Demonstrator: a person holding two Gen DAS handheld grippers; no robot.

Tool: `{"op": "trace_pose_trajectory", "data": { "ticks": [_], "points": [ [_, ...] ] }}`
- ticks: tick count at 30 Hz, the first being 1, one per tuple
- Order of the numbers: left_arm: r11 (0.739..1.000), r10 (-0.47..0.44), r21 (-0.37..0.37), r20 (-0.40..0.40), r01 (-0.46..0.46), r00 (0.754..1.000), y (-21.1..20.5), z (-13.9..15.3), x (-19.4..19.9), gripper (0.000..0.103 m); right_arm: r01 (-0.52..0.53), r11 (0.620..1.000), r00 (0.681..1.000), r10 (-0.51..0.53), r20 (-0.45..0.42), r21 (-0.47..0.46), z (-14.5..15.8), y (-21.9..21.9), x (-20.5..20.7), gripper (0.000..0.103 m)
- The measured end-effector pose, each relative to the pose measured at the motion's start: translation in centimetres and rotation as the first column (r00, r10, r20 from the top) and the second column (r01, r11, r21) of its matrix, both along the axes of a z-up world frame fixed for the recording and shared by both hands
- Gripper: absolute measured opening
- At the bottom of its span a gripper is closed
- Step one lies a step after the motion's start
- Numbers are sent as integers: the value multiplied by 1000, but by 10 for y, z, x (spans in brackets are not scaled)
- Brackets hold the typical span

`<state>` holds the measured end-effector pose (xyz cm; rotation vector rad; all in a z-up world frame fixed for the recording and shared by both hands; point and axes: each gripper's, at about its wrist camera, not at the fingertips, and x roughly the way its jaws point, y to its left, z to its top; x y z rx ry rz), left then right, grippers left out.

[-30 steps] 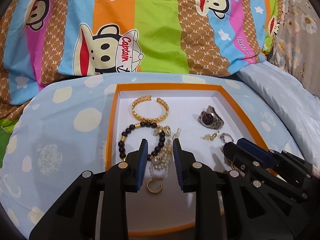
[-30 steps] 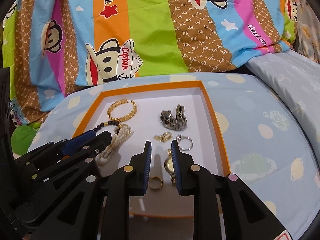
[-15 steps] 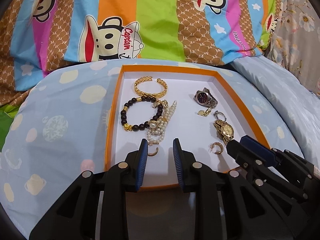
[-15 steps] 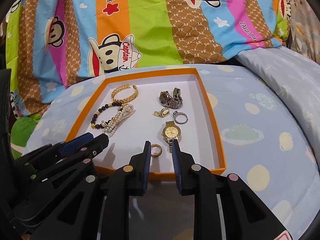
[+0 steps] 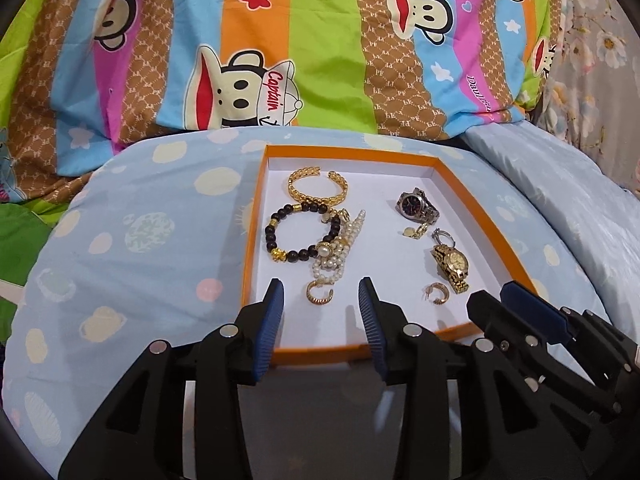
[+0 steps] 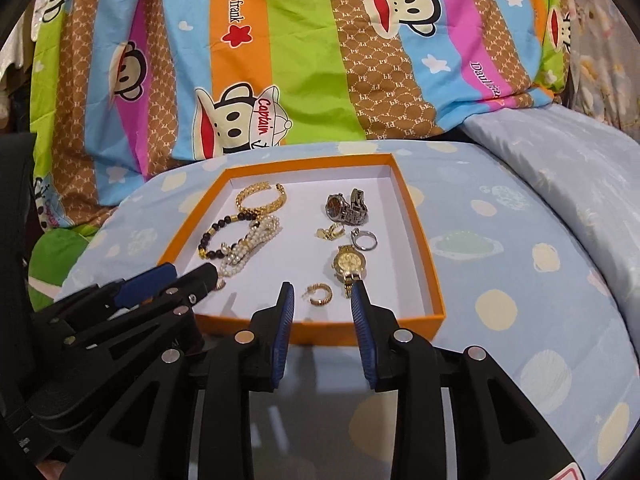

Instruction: Organize jewelry

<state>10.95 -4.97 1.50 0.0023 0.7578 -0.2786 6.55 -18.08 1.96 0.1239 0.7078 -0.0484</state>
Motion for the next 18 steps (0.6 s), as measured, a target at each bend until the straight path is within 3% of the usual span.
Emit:
{"op": "trace_pose_trajectory", "data": {
  "ticks": [9,14,18],
  "points": [
    [1000,5,28,73,-7,997,2,7,-31,37,4,1000,1000,-4,18,-5,2,2,-30,34],
    [999,13,29,45,-14,999,5,3,-39,38,13,1000,1000,-13,-4,-16,-1,3,-37,40],
    [998,46,34,20,-46,999,10,0,-43,48,32,999,999,-32,-9,-23,-3,2,-42,48]
  ]
}}
